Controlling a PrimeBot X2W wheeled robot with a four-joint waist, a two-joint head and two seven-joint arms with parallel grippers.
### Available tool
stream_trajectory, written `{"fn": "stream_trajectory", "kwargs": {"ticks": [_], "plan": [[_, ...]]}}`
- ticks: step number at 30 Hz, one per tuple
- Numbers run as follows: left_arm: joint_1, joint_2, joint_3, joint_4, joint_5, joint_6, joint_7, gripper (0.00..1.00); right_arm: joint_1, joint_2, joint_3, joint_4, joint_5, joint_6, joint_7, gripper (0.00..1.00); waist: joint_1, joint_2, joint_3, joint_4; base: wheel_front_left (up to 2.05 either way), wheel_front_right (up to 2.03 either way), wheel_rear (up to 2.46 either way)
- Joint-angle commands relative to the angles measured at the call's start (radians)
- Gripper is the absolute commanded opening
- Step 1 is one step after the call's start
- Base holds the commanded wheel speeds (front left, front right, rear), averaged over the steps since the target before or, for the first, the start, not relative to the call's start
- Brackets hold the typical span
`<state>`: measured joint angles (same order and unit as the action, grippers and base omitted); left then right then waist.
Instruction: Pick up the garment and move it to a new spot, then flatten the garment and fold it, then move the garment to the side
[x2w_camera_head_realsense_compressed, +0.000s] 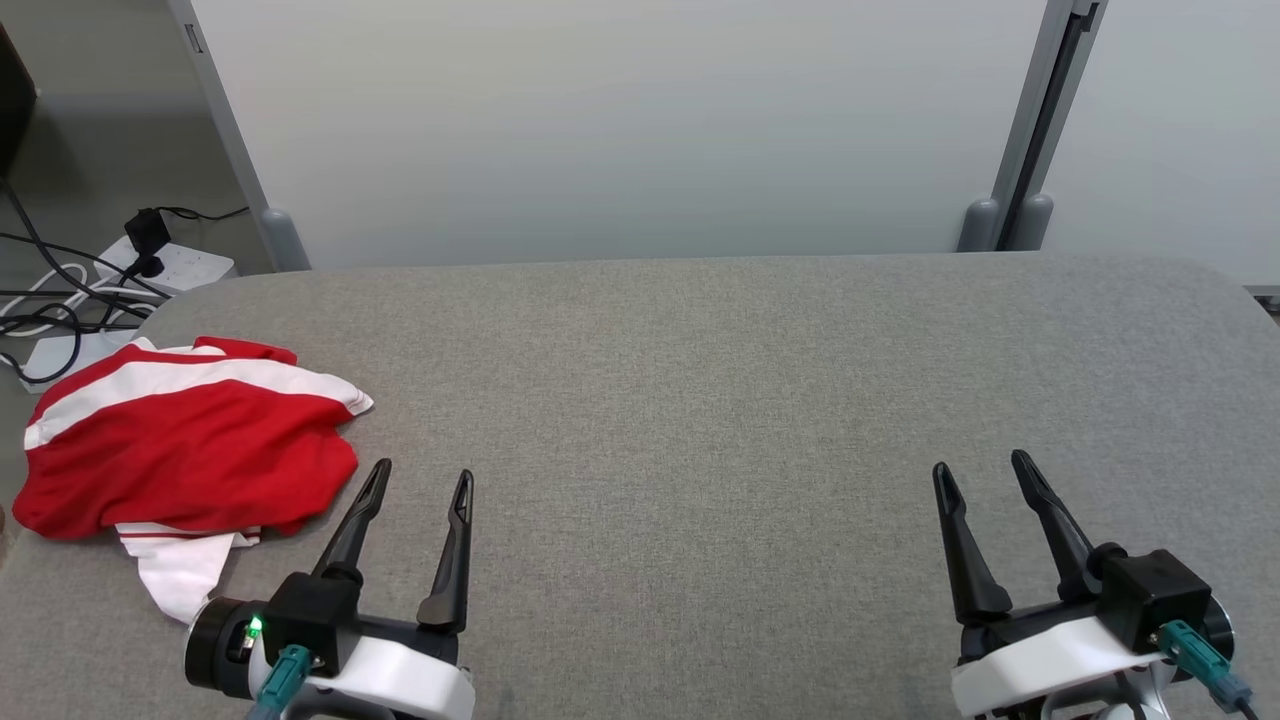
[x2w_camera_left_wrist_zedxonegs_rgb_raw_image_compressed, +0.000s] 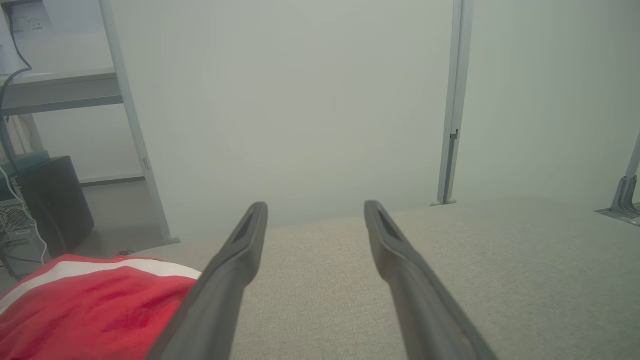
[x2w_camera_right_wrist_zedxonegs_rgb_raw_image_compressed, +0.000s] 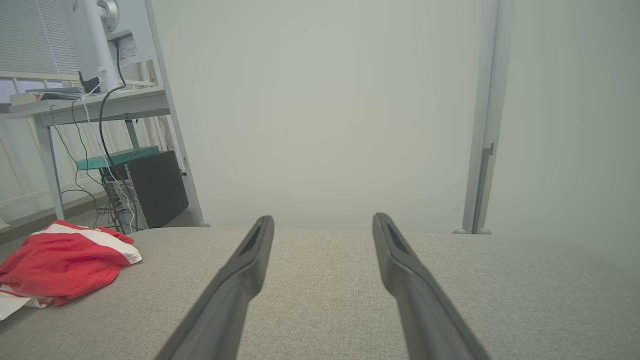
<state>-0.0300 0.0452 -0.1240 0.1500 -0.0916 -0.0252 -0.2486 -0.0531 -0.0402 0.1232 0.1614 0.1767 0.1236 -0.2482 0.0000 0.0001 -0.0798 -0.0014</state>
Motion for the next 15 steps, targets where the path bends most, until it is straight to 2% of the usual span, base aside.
{"fn": "stream_trajectory", "kwargs": {"ticks": [1,6,15], "plan": [[-0.06,0.005,0.035,-0.02,-0.001,0.008,-0.013,1.0,-0.034,-0.01,0.022,-0.032,0.001,0.007,-0.014,1.0,0.0,-0.0001,0.0,0.001,0.0,0.0,0.0],[-0.067,0.005,0.043,-0.013,-0.012,0.014,-0.013,1.0,-0.037,-0.01,0.026,-0.027,0.002,0.007,-0.014,1.0,0.0,-0.0001,0.003,0.022,0.0,0.0,0.0],[-0.08,0.005,0.049,-0.011,-0.013,0.023,-0.013,1.0,-0.035,-0.01,0.028,-0.031,0.01,0.007,-0.014,1.0,0.0,-0.0001,0.011,0.098,0.0,0.0,0.0]]}}
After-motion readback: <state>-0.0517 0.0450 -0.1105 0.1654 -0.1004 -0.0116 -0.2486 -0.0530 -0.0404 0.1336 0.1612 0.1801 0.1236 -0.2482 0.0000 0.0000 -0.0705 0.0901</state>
